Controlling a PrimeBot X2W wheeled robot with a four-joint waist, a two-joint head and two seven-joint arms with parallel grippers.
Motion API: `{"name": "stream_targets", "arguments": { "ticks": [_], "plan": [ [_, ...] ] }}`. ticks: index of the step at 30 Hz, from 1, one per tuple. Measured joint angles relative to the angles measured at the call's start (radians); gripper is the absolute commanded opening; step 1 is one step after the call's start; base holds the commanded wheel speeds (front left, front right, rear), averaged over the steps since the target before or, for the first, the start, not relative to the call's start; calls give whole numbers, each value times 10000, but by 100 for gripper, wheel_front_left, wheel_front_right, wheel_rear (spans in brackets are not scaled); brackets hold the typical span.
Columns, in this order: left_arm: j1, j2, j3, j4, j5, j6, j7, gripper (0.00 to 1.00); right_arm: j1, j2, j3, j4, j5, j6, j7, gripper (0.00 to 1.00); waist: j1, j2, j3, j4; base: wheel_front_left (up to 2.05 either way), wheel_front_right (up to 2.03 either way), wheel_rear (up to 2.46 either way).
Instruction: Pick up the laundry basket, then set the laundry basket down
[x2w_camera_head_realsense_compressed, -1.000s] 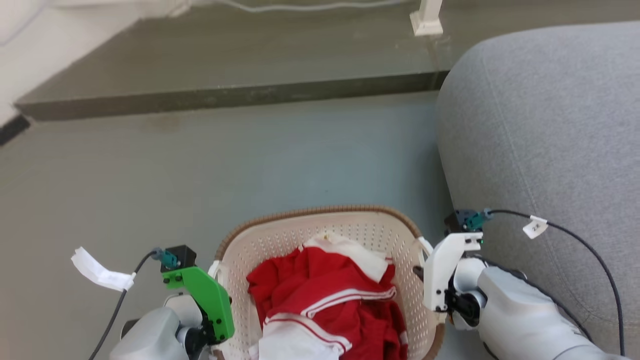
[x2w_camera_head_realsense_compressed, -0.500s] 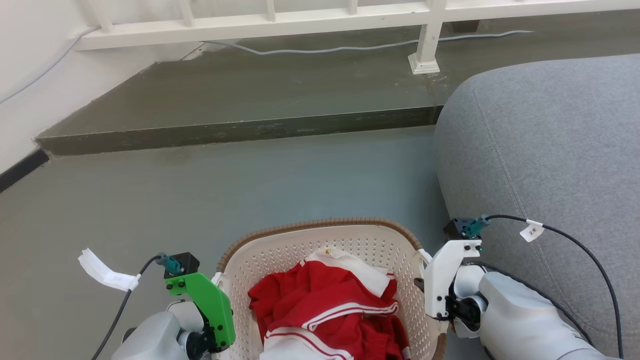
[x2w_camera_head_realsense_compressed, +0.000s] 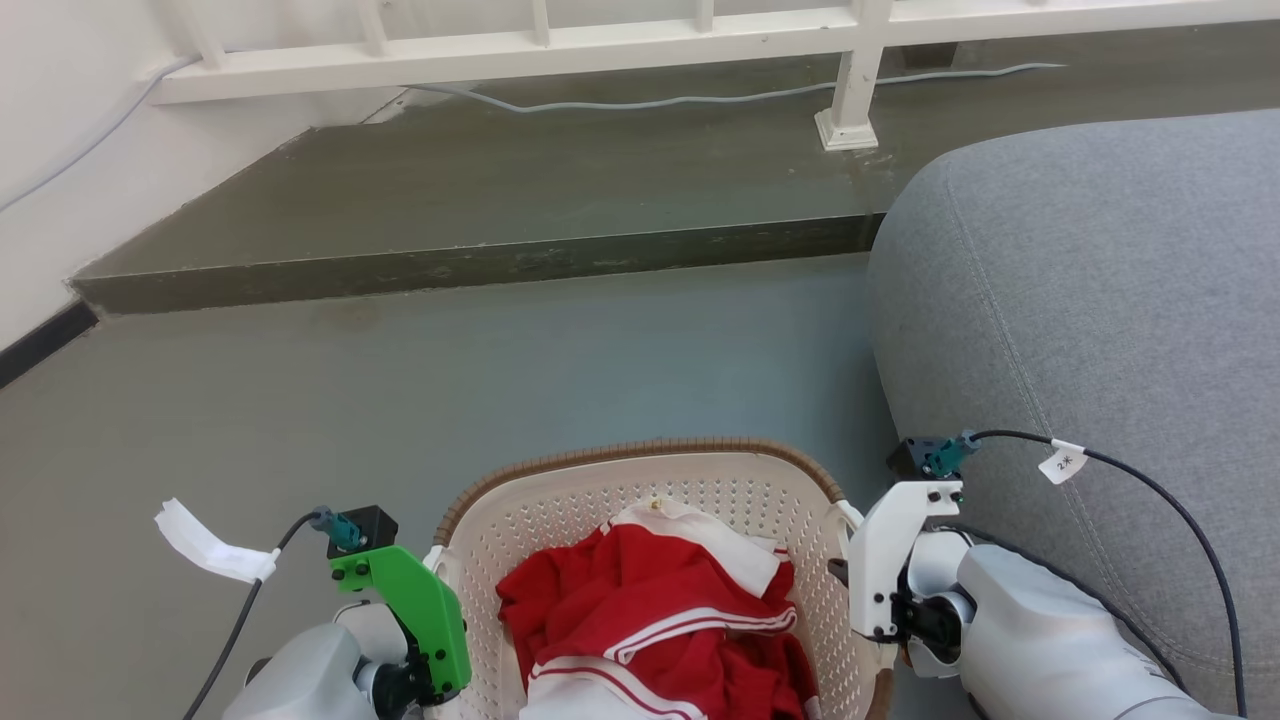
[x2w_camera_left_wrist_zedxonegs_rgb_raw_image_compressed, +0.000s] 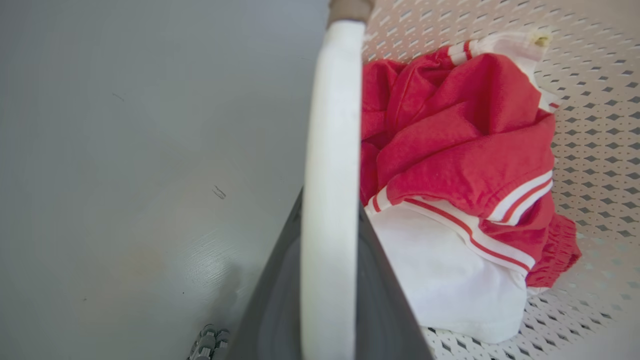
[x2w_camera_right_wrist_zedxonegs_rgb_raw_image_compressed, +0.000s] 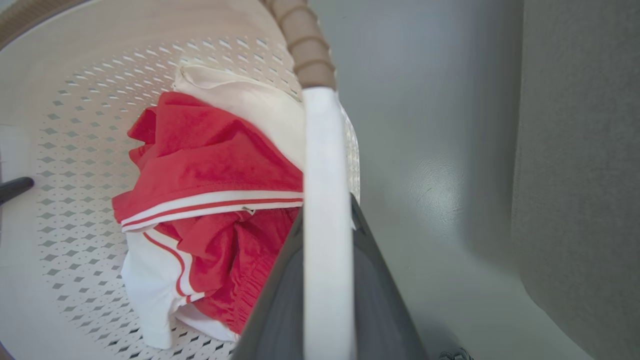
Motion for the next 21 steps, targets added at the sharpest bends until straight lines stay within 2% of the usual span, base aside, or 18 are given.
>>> {"name": "stream_targets", "arguments": {
  "ticks": [21],
  "plan": [
    [-3,-15,-146,35,-73,0,0,0,0,-29,249,0,192,0,86,0,1,0,50,14,0,0,0]
  ]
}}
